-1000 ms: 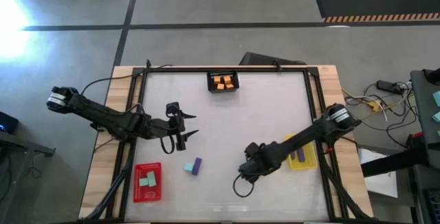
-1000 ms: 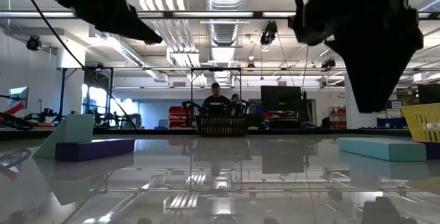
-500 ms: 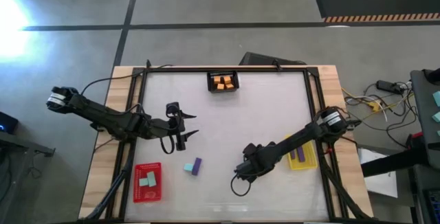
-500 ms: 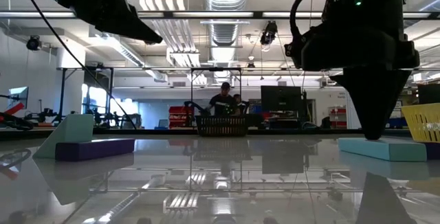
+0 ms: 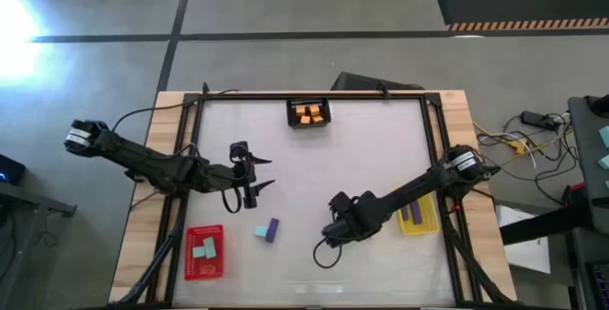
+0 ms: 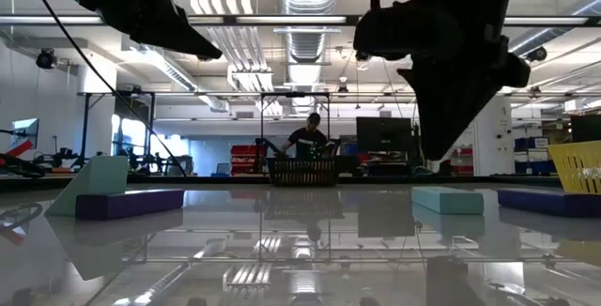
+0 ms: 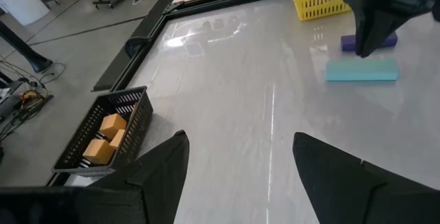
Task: Sort & place blocks by color
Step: Put the blue block into the red bin
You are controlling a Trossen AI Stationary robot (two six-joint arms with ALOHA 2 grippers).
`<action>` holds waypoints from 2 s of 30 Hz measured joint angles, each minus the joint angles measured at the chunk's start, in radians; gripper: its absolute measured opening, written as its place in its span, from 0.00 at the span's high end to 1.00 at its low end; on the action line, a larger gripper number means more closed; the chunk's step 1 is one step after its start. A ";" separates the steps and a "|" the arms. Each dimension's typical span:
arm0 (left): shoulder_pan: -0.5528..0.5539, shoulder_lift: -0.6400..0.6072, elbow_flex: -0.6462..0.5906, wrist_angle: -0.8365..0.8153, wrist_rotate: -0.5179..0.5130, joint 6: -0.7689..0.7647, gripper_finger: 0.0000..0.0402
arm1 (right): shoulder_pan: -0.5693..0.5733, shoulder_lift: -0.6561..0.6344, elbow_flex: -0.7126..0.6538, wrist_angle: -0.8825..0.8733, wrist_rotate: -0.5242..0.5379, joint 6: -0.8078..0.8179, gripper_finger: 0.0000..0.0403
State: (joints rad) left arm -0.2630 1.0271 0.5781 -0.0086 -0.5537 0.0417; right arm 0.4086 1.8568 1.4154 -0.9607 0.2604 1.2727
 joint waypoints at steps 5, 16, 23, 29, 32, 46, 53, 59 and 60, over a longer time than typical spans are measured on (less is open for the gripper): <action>0.000 0.000 0.000 0.000 0.000 0.000 0.39 | -0.002 0.005 0.001 -0.001 -0.025 0.051 0.83; 0.000 0.000 0.000 0.000 0.000 -0.003 0.39 | 0.001 0.010 -0.011 0.006 -0.060 0.147 0.44; 0.000 0.000 0.000 0.000 0.000 -0.003 0.39 | 0.004 0.010 -0.054 0.092 -0.059 0.170 0.39; 0.000 0.000 0.000 0.000 0.000 -0.003 0.39 | 0.004 0.010 -0.086 0.132 -0.058 0.185 0.39; 0.000 0.000 0.000 0.000 0.000 -0.003 0.39 | 0.004 0.011 -0.106 0.141 -0.059 0.198 0.39; 0.000 0.000 0.000 0.000 0.000 -0.004 0.39 | 0.005 0.006 -0.176 0.200 -0.026 0.190 0.39; 0.000 0.000 0.000 0.000 0.000 -0.005 0.39 | 0.002 0.005 -0.194 0.233 0.012 0.162 0.45; 0.000 0.000 0.000 0.000 0.000 -0.006 0.39 | 0.001 0.006 -0.212 0.251 0.040 0.156 0.51; 0.000 0.000 0.000 0.000 0.000 -0.006 0.39 | 0.001 0.006 -0.218 0.254 0.043 0.155 0.53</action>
State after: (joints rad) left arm -0.2630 1.0271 0.5777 -0.0082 -0.5537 0.0360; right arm 0.4091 1.8629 1.1975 -0.7071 0.3032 1.4281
